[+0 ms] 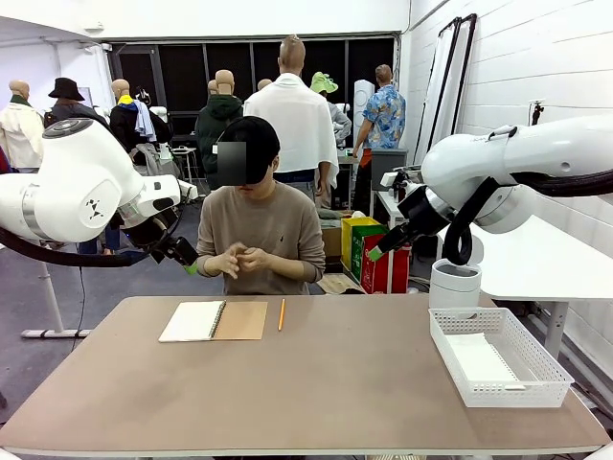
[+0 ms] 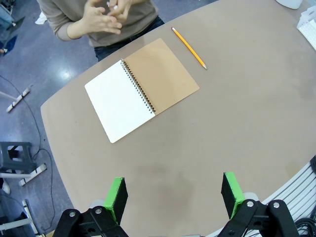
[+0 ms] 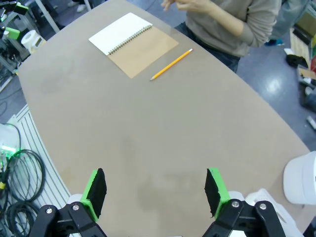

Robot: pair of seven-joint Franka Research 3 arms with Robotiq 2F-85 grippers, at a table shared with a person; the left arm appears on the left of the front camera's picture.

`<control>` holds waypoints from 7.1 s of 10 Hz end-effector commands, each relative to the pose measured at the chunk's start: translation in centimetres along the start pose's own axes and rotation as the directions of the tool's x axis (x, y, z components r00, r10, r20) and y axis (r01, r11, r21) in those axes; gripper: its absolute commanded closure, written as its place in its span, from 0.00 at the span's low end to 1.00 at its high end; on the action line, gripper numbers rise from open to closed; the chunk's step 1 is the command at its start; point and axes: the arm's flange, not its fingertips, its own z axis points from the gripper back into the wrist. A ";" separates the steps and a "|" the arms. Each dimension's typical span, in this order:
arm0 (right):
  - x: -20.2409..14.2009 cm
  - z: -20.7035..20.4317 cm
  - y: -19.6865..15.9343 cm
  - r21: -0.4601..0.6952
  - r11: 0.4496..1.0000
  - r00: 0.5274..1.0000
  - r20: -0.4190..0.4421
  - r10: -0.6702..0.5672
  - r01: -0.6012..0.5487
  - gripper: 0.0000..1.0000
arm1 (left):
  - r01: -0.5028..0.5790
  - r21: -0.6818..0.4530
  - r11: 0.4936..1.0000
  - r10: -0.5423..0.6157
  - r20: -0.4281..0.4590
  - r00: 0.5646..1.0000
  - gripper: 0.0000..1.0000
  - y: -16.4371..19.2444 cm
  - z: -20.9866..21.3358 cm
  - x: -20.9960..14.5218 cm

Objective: Sort the paper based on its condition.
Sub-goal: If a person hands you a paper, place it in the Organizing basket , and if it's crumpled, put it in the Trash can.

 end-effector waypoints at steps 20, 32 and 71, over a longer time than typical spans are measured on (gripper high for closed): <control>-0.1 -0.1 0.0 -0.002 1.000 1.000 -0.004 -0.002 0.002 0.00 | 0.003 0.001 1.000 -0.003 0.000 1.000 0.00 0.1 0.0 -0.1; -1.8 -8.4 3.8 0.030 0.970 0.916 -0.324 0.238 -0.241 0.00 | 0.003 0.001 1.000 -0.003 0.000 1.000 0.00 0.1 0.0 -0.1; -9.4 -25.0 7.4 0.334 0.871 0.682 -0.542 0.491 -0.361 0.00 | 0.003 0.001 1.000 -0.003 0.000 1.000 0.00 0.1 0.0 -0.1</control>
